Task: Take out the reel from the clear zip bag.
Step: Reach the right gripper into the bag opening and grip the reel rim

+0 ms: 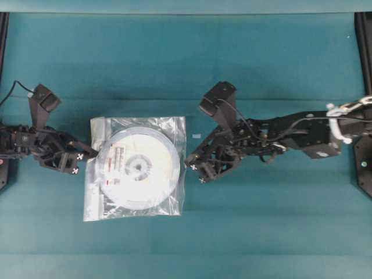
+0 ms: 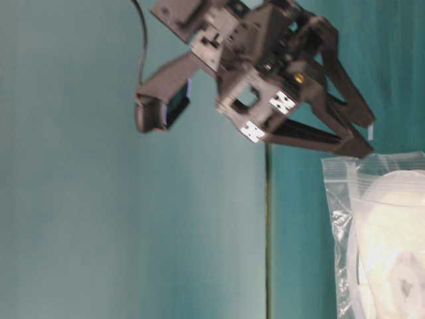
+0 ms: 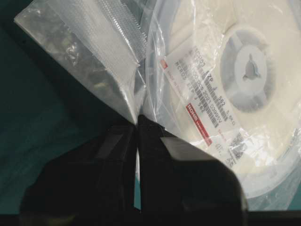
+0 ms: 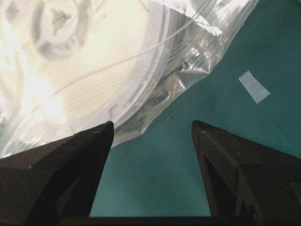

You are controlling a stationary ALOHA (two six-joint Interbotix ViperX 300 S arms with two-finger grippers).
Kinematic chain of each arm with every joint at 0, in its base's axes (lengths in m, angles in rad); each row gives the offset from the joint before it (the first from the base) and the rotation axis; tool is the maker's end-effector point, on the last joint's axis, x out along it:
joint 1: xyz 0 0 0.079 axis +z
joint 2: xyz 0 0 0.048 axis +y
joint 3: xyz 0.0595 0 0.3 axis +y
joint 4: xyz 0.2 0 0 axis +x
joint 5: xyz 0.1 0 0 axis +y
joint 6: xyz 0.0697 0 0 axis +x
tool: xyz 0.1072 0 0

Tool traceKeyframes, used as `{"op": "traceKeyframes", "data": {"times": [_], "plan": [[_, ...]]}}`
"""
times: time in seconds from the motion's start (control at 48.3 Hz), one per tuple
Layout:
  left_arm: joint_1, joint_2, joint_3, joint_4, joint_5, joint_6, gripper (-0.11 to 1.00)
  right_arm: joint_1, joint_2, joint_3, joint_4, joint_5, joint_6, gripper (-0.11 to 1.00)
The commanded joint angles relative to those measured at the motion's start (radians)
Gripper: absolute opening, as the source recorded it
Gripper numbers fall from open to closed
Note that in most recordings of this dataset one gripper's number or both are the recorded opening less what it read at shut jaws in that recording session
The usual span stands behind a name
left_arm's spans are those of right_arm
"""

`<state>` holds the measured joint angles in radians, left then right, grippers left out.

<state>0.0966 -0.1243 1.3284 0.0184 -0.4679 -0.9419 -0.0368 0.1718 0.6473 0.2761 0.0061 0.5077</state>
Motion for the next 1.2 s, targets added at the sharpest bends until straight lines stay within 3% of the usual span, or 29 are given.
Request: {"op": "traceKeyframes", "data": {"times": [0.0,0.372,0.683,1.179], "plan": [[0.0,0.0,-0.006,0.003,0.006,0.002,-0.01,0.002,0.017,-0.035,0.003,-0.005,0.012,0.83],[0.0,0.0,-0.003,0.003,0.006,0.003,-0.01,-0.008,0.072,-0.11,0.003,0.0,0.014,0.83],[0.0,0.0,-0.003,0.003,0.006,0.003,-0.01,-0.008,0.106,-0.118,0.028,0.003,0.118,0.83],[-0.002,0.003,-0.005,0.003,0.008,0.002,-0.01,0.005,0.147,-0.17,0.026,0.008,0.149,0.82]]}}
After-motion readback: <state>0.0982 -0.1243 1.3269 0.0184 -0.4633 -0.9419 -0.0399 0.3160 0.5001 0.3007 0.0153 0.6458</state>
